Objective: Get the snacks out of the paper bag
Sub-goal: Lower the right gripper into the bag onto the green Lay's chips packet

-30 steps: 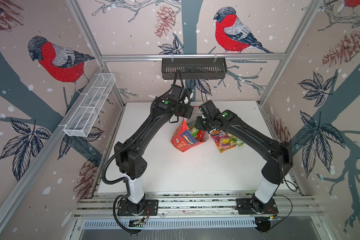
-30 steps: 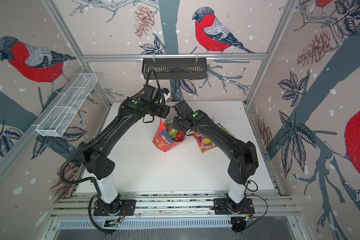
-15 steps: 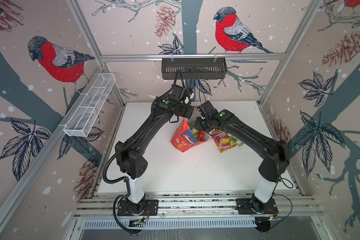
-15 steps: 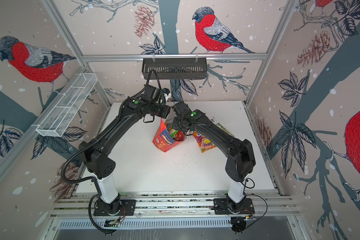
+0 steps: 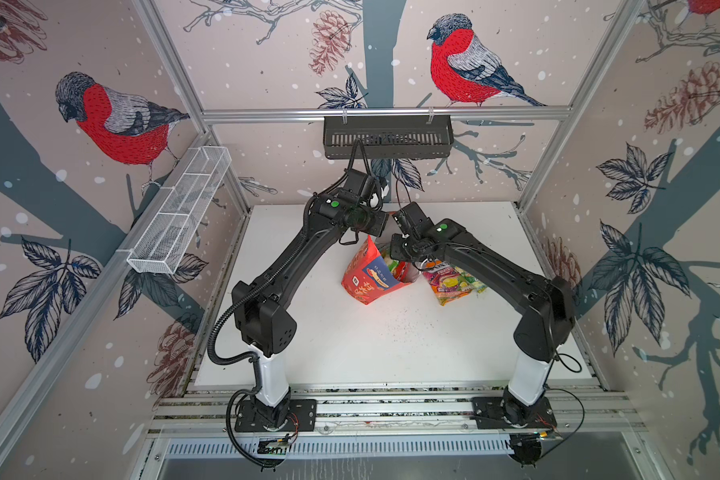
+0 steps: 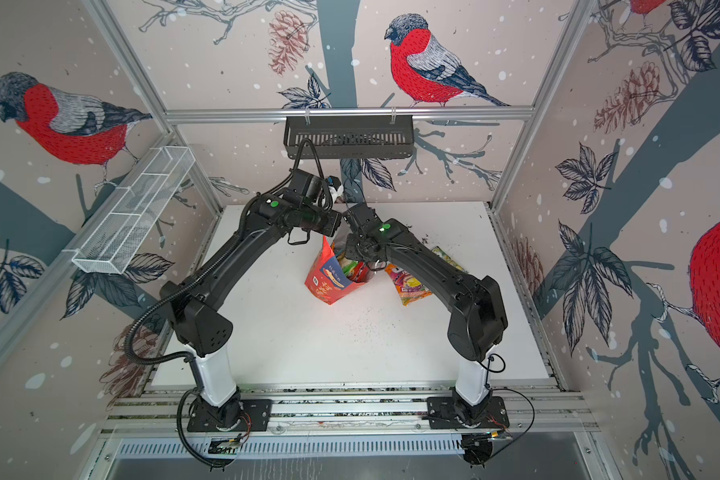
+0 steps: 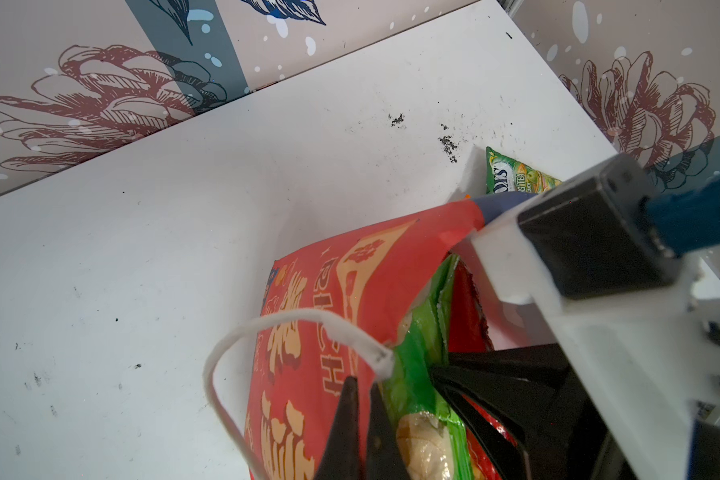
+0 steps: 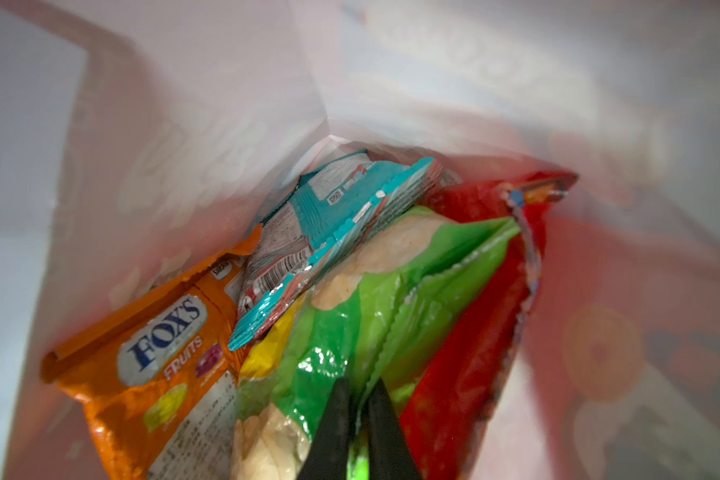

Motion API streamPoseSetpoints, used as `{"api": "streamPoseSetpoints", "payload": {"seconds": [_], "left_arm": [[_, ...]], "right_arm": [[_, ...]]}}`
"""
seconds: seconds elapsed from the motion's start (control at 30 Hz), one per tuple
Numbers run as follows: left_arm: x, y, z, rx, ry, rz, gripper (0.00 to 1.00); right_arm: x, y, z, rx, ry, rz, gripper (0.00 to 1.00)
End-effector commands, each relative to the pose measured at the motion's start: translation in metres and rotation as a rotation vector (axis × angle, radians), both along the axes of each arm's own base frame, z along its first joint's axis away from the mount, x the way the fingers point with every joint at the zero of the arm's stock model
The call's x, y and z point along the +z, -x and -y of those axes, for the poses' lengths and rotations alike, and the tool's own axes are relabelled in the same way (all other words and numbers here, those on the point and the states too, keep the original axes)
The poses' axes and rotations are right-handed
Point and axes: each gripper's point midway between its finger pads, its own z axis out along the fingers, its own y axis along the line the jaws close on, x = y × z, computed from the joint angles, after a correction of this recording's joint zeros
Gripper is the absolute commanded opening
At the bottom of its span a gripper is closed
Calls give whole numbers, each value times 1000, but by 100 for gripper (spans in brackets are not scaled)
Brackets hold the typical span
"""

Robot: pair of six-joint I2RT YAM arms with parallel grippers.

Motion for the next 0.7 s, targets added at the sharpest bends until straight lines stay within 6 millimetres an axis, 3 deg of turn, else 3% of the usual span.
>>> {"api": "streamPoseSetpoints", "payload": {"seconds": [0.0,0.4,0.67], "left_arm": [[14,-8,12,-22,51,52,0],[12,-15,12,-10,38,46,0],[9,-18,8,4,31,38,0]], "right_arm": [[10,-3,3,9,2,28,4],[45,-3,3,57,-89,123,0],[63,-1,-18,161,-189,166,0]]}}
